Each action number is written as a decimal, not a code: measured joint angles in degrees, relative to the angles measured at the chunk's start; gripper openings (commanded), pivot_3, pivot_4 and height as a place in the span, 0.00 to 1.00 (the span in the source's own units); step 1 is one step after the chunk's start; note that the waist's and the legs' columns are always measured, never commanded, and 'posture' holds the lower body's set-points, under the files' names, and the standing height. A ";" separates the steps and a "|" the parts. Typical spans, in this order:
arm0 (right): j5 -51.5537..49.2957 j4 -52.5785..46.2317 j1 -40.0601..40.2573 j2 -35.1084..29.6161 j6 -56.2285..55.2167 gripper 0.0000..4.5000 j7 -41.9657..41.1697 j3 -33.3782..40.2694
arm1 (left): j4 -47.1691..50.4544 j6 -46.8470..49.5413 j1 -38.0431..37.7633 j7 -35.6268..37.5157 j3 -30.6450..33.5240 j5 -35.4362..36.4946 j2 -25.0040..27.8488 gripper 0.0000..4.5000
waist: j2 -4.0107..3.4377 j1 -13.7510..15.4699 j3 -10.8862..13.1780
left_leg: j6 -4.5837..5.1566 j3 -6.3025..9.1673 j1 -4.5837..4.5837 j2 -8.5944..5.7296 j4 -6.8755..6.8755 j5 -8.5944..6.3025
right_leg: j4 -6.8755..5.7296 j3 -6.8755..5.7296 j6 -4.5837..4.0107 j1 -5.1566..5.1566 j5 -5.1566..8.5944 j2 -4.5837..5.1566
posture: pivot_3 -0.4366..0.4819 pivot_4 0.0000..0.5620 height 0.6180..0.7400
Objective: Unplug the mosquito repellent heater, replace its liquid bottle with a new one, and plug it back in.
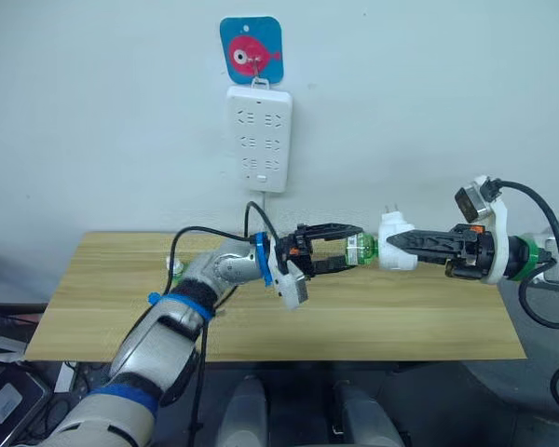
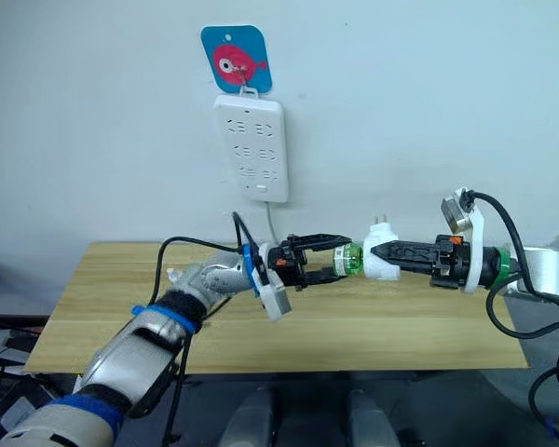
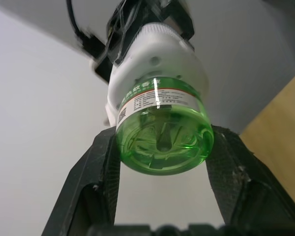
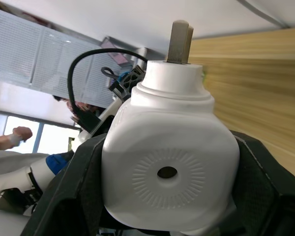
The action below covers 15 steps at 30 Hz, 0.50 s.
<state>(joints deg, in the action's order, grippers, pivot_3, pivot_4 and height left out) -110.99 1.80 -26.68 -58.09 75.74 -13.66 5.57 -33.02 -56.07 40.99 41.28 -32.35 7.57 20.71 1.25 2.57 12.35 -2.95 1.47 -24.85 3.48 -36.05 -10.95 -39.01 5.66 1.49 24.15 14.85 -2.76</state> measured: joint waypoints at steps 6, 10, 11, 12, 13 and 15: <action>0.74 -4.57 0.87 -0.96 0.20 0.68 -2.78 -0.09 | 26.82 78.35 1.34 19.40 0.19 48.16 11.76 0.49 | -0.09 -1.38 0.03 | 0.17 0.58 0.08 0.09 -0.03 0.10 | -0.25 -0.44 0.20 -0.05 0.21 -0.24 | 0.65 0.35 1.00; 0.89 -7.92 1.46 -1.15 0.15 0.68 -3.96 -0.37 | 19.50 116.24 4.80 17.79 6.30 67.29 10.32 0.49 | -0.12 -1.86 0.03 | 0.25 0.64 0.12 0.02 -0.07 0.15 | -0.24 -0.49 0.17 -0.09 0.23 -0.25 | 0.64 0.35 1.00; 1.27 -8.15 1.56 -1.52 -0.05 0.68 -3.81 -0.56 | 16.43 122.11 4.78 16.74 8.07 69.43 9.29 0.49 | -0.11 -2.02 0.03 | 0.25 0.63 0.10 0.00 -0.08 0.15 | -0.22 -0.48 0.17 -0.08 0.23 -0.24 | 0.64 0.35 1.00; 1.50 -8.14 1.65 -1.85 -0.11 0.68 -3.69 -0.70 | 14.59 125.45 4.72 16.04 9.09 70.26 8.84 0.49 | -0.10 -2.13 0.04 | 0.25 0.63 0.07 0.01 -0.08 0.15 | -0.20 -0.48 0.17 -0.06 0.23 -0.24 | 0.64 0.35 1.00; 1.53 -8.15 1.79 -2.12 -0.17 0.68 -3.59 -0.79 | 13.38 128.17 4.58 15.47 10.30 70.52 8.37 0.49 | -0.09 -2.19 0.04 | 0.25 0.63 0.05 0.01 -0.08 0.15 | -0.16 -0.48 0.17 -0.06 0.23 -0.24 | 0.64 0.35 1.00; 1.32 -8.30 1.82 -2.21 -0.36 0.68 -3.55 -1.16 | 12.83 132.28 4.33 14.76 12.87 70.17 7.61 0.49 | -0.09 -2.19 0.04 | 0.25 0.61 0.03 0.01 -0.02 0.15 | -0.08 -0.47 0.17 -0.06 0.23 -0.24 | 0.64 0.35 1.00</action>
<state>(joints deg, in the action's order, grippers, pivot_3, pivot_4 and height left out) -109.67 -6.50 -24.86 -60.29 75.38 -17.20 4.42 -20.19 76.21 45.32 56.03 -19.47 77.74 28.32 1.16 0.38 12.39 -2.71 2.08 -24.82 3.49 -36.07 -10.81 -39.09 5.19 1.65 24.09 15.08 -3.00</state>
